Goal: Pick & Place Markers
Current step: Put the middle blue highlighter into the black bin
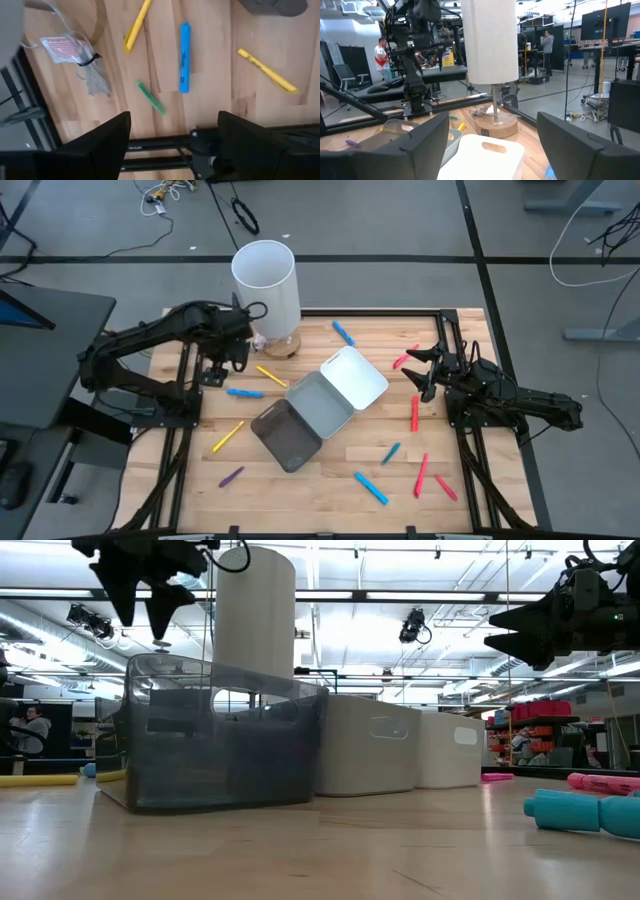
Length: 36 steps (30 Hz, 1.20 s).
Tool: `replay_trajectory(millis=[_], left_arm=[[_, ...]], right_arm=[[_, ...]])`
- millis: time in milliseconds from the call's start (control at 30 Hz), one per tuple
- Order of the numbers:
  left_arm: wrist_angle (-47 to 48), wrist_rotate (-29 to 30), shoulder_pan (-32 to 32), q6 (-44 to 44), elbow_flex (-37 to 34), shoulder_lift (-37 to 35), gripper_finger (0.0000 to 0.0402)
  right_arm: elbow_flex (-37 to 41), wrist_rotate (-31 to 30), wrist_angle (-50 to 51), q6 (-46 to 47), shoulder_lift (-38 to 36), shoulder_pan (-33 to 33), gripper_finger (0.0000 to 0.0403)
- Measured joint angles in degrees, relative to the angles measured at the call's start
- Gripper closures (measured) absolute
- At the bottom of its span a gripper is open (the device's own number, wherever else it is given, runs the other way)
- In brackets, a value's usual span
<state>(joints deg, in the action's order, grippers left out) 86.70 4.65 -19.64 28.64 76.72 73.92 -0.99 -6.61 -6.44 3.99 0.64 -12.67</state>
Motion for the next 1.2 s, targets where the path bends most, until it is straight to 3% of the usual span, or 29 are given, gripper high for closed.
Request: replay_trajectory(millis=[667,1200], left_arm=[[-13.3,-3.1,4.2,-8.3,-16.6,-2.9,0.0097],[-23.3,-3.3,4.5,-7.0,-26.5,-3.2,0.0097]], right_arm=[[0.0,0.0,0.0,0.0,0.0,0.0,0.0101],[0.0,0.0,0.1,0.0,0.0,0.0,0.0101]])
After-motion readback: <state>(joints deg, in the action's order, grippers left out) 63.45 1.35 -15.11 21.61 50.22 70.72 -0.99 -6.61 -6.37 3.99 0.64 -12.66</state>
